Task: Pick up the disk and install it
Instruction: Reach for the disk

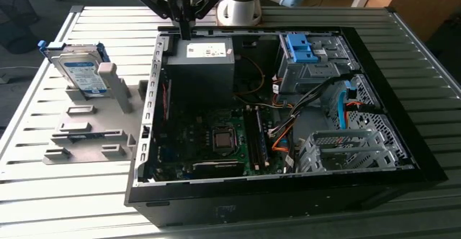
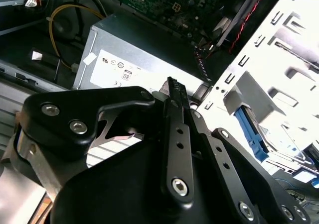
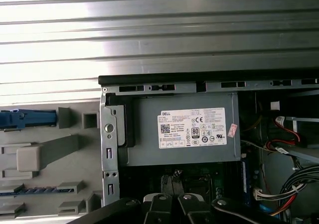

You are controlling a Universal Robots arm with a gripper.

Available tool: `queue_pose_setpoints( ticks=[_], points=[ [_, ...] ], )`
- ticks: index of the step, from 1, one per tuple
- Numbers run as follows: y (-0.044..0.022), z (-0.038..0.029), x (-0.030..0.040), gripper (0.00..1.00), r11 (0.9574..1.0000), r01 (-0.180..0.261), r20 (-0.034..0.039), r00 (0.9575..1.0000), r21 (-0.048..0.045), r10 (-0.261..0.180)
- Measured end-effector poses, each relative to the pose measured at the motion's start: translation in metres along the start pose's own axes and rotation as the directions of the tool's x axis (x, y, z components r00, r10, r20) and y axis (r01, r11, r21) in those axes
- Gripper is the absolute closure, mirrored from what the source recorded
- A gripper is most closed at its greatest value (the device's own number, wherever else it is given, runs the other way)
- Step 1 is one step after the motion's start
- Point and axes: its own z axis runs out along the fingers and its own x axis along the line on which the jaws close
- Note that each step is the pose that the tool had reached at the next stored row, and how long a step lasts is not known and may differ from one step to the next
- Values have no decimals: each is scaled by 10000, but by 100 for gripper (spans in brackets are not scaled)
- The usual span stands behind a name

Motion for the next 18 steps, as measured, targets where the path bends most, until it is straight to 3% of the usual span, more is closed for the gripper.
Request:
queue_pose_setpoints(
  ticks=[18],
  points=[
    [-8, -3, 104, 89, 10000, 0, 0, 10000, 0, 0]
  ],
)
